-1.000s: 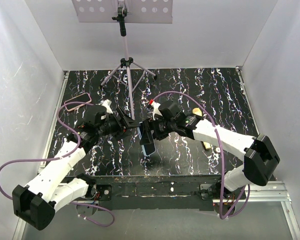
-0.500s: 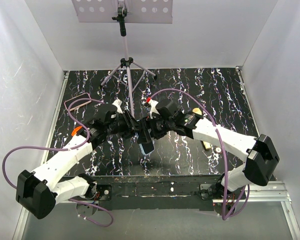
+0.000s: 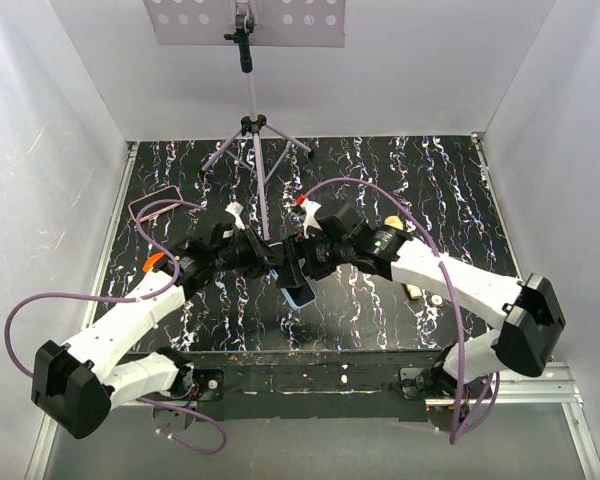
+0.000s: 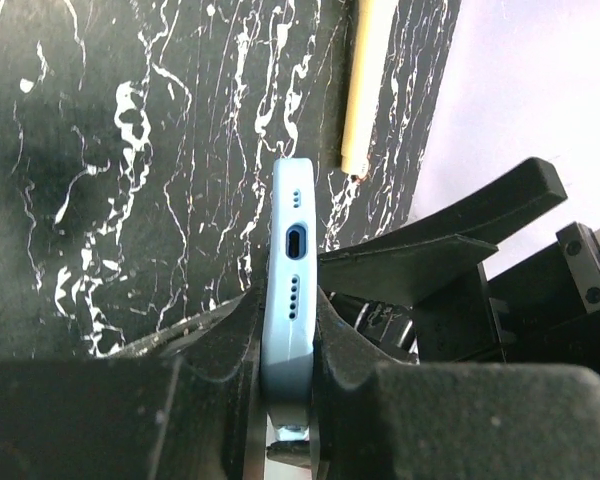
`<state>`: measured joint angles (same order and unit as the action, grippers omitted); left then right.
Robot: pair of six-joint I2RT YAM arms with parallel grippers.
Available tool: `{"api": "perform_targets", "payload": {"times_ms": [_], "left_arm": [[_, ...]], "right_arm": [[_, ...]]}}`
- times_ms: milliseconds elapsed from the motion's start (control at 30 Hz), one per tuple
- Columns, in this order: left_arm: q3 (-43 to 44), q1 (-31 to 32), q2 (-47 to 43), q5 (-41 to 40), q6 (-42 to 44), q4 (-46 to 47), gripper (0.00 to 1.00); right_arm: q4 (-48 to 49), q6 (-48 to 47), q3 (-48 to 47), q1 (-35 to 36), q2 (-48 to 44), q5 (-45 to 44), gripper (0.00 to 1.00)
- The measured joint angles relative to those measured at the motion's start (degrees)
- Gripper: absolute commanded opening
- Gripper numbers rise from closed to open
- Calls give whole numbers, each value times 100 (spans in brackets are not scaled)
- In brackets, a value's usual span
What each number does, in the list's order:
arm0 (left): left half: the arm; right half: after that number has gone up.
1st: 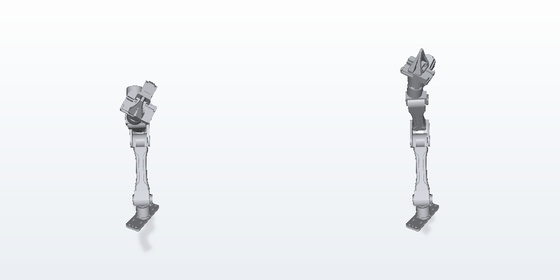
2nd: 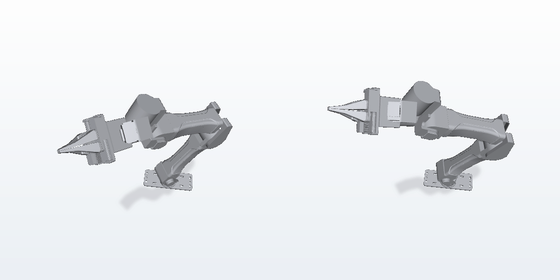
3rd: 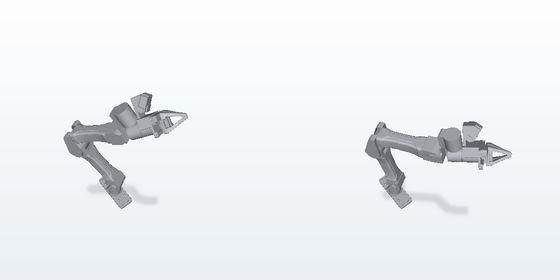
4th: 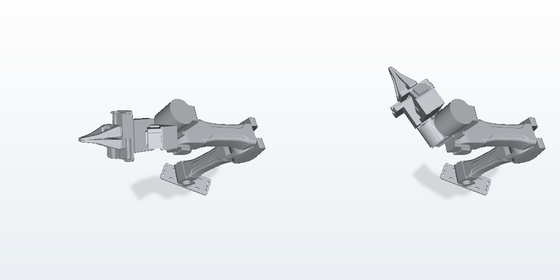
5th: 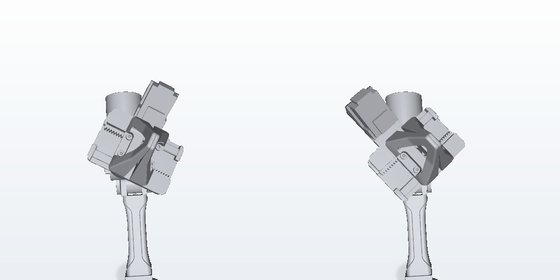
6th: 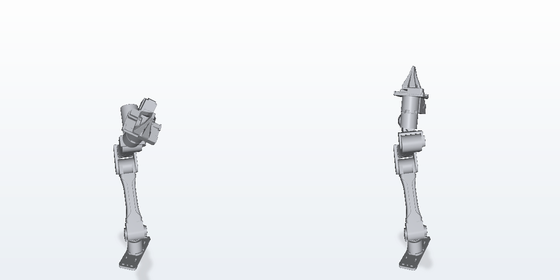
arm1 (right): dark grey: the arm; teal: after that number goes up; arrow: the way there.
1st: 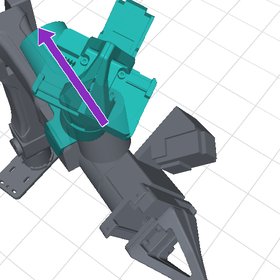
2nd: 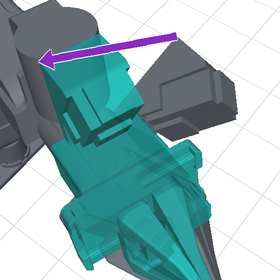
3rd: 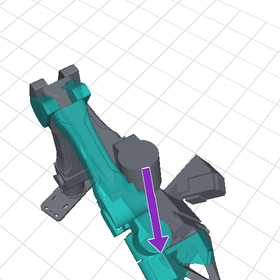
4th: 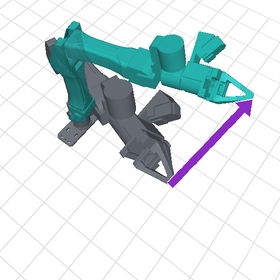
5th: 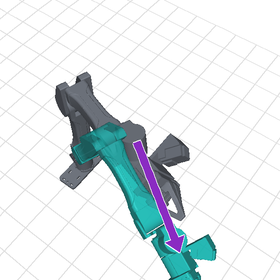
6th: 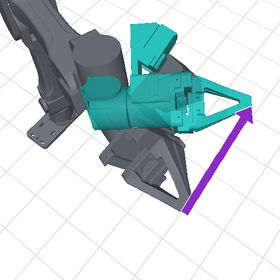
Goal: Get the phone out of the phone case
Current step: Pick up the phone at the center of the board.
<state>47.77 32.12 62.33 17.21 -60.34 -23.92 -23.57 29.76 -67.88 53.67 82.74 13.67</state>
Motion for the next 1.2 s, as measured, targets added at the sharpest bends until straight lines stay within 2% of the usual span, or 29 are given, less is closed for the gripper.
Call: {"api": "perform_targets", "payload": {"times_ms": [133,233,333,467,700,833,967,1200], "left_arm": [[-2,2,-363,-125,-525,-341,0],[-168,-326,-774,-319,-1038,-391,0],[-671,-785,-1143,-584,-1827,-216,0],[-1462,-837,-1364,-776,-2782,317,0],[-1910,-833,-1484,-929,-3460,1585,0],[-2004,-831,-1740,-966,-3550,1915,0],[-2177,-868,-2055,-1143,-3731,2074,0],[-2374,-861,-2175,-1104,-4022,2358,0]], "right_arm": [[376,188,415,72,-518,-68,85],[396,396,739,70,-1196,-164,86],[433,863,1016,48,-1786,-308,86],[892,1910,1427,33,-2118,-485,89],[2358,4183,2649,-50,-2151,-732,77],[2970,4922,2920,-109,-1808,-688,75],[3545,5152,2907,-103,-1484,-494,77],[3834,4909,2817,-98,-1443,-382,76]]}}
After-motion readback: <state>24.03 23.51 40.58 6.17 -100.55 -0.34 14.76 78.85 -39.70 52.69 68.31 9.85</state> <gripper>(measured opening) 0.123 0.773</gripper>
